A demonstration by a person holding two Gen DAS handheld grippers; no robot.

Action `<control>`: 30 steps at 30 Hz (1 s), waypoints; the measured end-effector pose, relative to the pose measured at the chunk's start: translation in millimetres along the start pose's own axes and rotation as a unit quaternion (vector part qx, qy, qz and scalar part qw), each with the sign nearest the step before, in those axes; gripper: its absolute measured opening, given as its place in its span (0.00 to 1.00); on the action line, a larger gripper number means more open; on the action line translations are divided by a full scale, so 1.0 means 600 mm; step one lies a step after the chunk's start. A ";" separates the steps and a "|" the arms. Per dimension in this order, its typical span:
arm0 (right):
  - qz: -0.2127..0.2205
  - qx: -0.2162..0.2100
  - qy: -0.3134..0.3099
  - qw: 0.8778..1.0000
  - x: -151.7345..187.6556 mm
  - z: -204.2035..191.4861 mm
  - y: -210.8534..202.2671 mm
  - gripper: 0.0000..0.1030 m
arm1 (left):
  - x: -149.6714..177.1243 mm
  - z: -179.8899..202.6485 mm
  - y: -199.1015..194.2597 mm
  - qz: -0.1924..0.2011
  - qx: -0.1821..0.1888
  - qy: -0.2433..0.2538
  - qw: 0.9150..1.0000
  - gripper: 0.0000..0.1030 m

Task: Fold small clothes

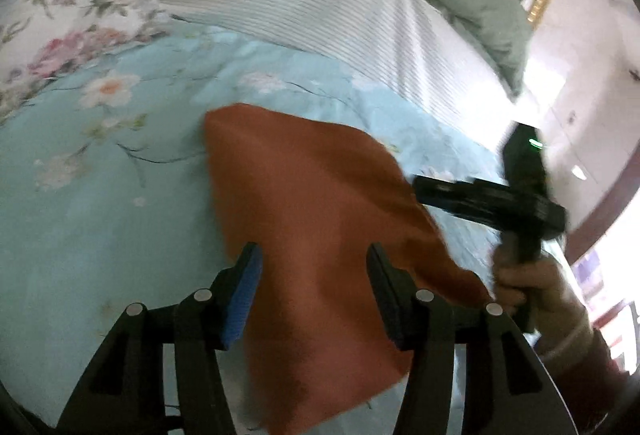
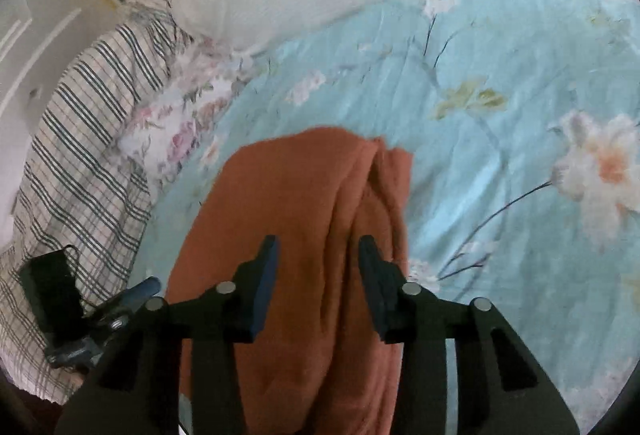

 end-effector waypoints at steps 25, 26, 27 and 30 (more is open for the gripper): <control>0.056 0.037 0.030 0.997 0.016 -0.001 -0.094 0.19 | 0.029 0.006 0.045 -0.068 0.017 -0.005 0.998 0.52; 0.048 -0.001 0.019 0.999 0.027 -0.030 -0.095 0.20 | 0.004 -0.011 0.040 -0.052 0.008 -0.013 0.999 0.53; 0.038 -0.015 0.013 0.999 0.037 -0.042 -0.089 0.21 | -0.013 -0.027 0.037 -0.044 -0.002 -0.023 0.999 0.56; 0.005 -0.002 0.003 1.000 0.073 -0.039 -0.044 0.22 | -0.069 -0.092 0.055 -0.029 -0.029 -0.063 0.997 0.59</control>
Point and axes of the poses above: each gripper's, at about its wrist camera, not at the fingertips, and y roughly the way its jaws point, z to its right, x to its underside, the point moved 10 cm from there along y, roughly the way its jaws point, and after that the axes turned 14 degrees about x, right-handed, at the moved point
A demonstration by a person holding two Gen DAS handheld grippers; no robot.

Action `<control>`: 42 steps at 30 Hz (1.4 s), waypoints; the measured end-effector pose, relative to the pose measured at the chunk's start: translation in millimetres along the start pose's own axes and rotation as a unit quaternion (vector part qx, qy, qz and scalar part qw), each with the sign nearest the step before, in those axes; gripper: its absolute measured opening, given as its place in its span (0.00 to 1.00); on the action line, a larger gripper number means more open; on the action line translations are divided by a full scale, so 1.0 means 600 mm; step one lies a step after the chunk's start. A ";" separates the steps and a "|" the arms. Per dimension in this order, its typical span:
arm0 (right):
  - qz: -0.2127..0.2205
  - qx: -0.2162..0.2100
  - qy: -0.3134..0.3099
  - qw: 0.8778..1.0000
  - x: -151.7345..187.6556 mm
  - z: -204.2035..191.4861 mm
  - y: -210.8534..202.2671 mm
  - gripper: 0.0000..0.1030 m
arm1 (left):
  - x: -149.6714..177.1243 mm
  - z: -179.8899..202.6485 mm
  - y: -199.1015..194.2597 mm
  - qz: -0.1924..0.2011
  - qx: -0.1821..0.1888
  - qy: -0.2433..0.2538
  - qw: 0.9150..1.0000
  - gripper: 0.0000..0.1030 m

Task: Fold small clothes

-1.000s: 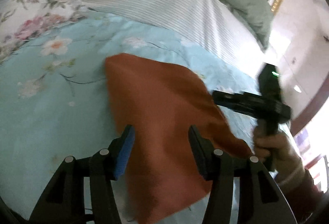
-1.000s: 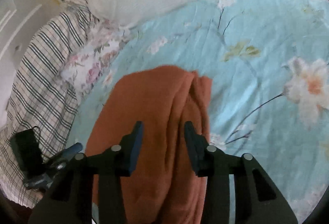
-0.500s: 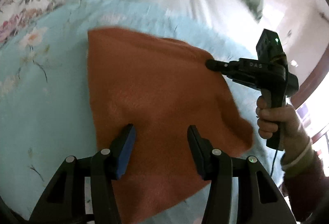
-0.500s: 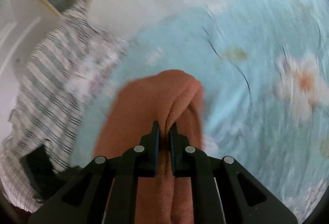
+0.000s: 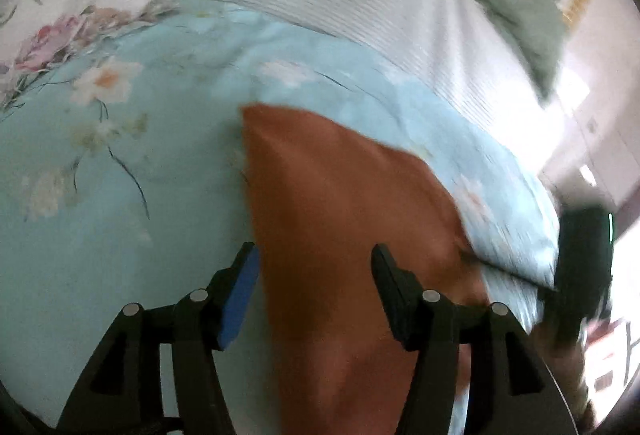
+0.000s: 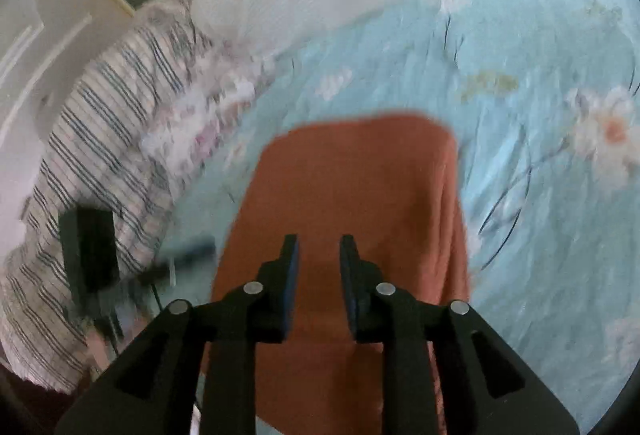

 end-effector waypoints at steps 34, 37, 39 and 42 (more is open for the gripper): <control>0.022 0.055 0.099 0.993 -0.049 0.115 0.064 0.00 | 0.118 0.080 0.046 -0.082 0.039 0.053 0.994 0.17; 0.027 0.060 0.101 0.993 -0.051 0.117 0.061 0.00 | 0.124 0.071 0.063 -0.071 0.018 0.064 0.995 0.15; 0.029 0.069 0.099 0.992 -0.052 0.116 0.058 0.00 | 0.122 0.076 0.062 -0.069 0.007 0.062 0.996 0.15; 0.030 0.066 0.095 0.993 -0.048 0.101 0.037 0.04 | 0.128 0.087 0.043 -0.065 0.009 0.063 0.996 0.15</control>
Point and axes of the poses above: each gripper's, at about its wrist camera, not at the fingertips, and y roughly the way its jaws point, z to its right, x to its underside, the point moved 10 cm from there along y, roughly the way its jaws point, and after that the axes turned 14 degrees about x, right-handed, at the moved point
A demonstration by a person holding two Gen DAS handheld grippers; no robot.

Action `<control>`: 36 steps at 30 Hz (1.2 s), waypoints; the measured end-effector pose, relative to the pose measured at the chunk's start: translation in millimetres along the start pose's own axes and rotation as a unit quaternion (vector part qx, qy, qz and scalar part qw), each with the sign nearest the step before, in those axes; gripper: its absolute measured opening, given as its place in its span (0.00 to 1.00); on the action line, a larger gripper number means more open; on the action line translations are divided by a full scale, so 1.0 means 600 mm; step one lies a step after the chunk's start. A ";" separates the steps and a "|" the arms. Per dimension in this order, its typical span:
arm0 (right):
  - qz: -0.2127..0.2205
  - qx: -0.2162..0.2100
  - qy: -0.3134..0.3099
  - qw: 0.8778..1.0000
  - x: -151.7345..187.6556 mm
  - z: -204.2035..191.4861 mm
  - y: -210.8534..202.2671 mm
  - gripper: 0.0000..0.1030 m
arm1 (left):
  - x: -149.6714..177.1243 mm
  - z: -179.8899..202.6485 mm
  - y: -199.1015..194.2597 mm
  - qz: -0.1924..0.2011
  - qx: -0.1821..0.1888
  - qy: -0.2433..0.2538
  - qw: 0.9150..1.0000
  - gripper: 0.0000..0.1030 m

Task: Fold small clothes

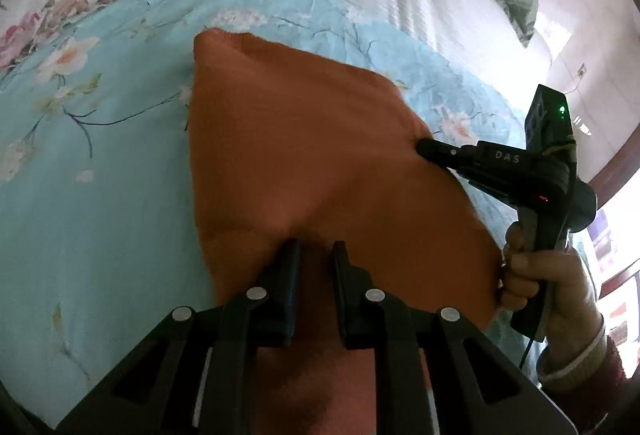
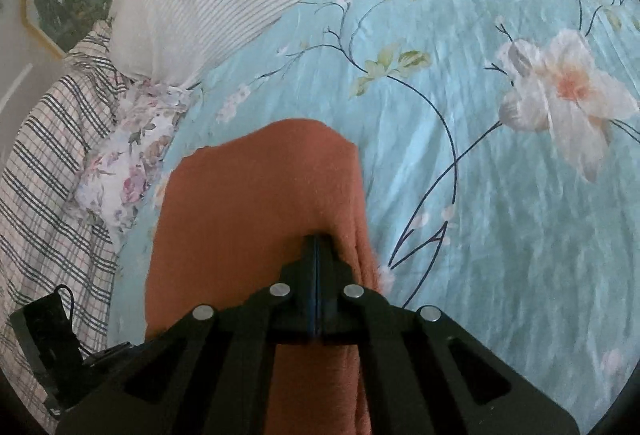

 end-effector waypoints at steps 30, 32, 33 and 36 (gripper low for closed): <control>0.006 0.078 -0.025 0.997 0.019 -0.008 0.025 0.00 | 0.143 0.013 -0.082 -0.006 -0.006 0.002 1.000 0.18; 0.008 0.067 -0.011 0.998 0.019 0.000 0.015 0.00 | 0.141 0.016 -0.080 -0.004 -0.011 0.003 1.000 0.18; 0.009 0.065 -0.011 0.998 0.022 -0.001 0.009 0.00 | 0.141 0.016 -0.080 -0.004 -0.014 0.003 1.000 0.19; 0.007 0.049 -0.006 0.999 0.034 -0.006 -0.020 0.04 | 0.137 0.020 -0.080 0.002 -0.014 -0.006 1.000 0.23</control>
Point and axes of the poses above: each gripper's, at about its wrist camera, not at the fingertips, and y roughly the way its jaws point, z to its right, x to its underside, the point moved 10 cm from there along y, roughly the way its jaws point, and after that the axes turned 14 degrees about x, right-handed, at the moved point
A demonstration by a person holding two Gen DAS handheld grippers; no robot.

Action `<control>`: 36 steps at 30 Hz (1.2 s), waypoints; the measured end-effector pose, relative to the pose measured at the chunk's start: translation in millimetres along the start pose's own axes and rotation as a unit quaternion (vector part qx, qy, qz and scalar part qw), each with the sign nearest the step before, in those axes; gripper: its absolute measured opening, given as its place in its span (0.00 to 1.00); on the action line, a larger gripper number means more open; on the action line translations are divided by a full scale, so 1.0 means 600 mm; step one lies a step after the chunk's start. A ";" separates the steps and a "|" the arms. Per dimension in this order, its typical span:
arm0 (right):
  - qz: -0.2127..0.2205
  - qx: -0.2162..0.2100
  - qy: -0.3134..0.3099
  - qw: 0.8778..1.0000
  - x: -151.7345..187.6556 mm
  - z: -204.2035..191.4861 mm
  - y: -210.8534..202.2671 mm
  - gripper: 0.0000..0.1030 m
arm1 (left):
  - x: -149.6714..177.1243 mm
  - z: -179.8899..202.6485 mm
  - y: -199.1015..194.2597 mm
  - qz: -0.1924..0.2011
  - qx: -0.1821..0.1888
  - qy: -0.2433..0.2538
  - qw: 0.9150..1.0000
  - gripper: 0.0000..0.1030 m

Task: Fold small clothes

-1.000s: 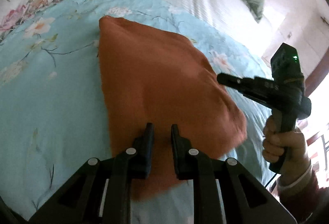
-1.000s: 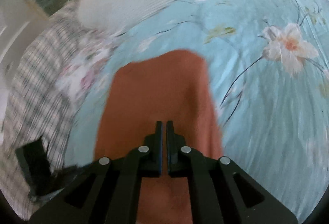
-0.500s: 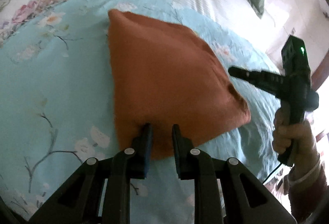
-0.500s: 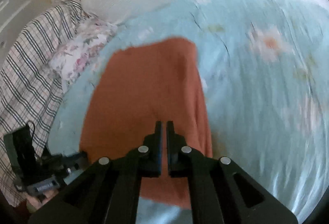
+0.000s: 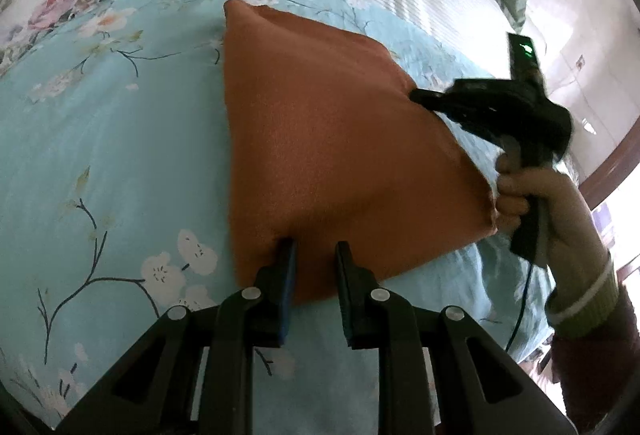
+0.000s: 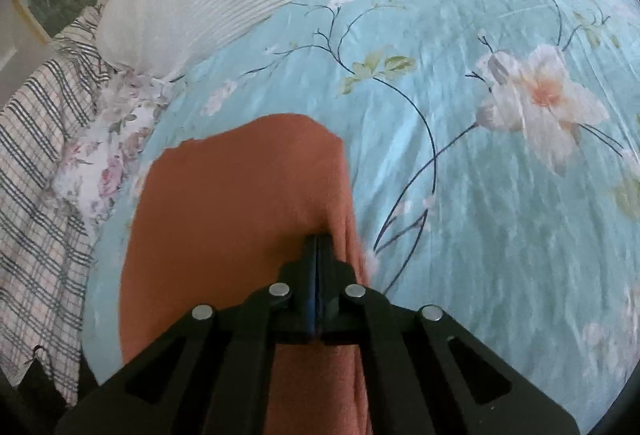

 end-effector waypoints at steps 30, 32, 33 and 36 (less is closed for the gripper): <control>0.005 0.036 -0.167 0.985 0.307 -0.012 -0.222 0.77 | 0.102 -0.036 -0.112 0.008 -0.196 0.026 0.980 0.81; 0.003 0.035 -0.179 0.983 0.307 -0.017 -0.230 0.77 | 0.095 -0.025 -0.125 0.011 -0.207 0.042 0.977 0.81; 0.004 0.036 -0.185 0.982 0.304 -0.020 -0.236 0.77 | 0.088 -0.015 -0.135 0.015 -0.214 0.053 0.975 0.81; 0.016 0.037 -0.196 0.980 0.287 -0.030 -0.266 0.78 | 0.067 0.018 -0.166 0.031 -0.217 0.079 0.972 0.81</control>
Point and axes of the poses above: each gripper's, at about its wrist camera, not at the fingertips, and y roughly the way its jaws point, z to its right, x to its underside, the point moved 10 cm from there along y, roughly the way its jaws point, and after that the axes turned 14 degrees about x, right-handed, at the moved point
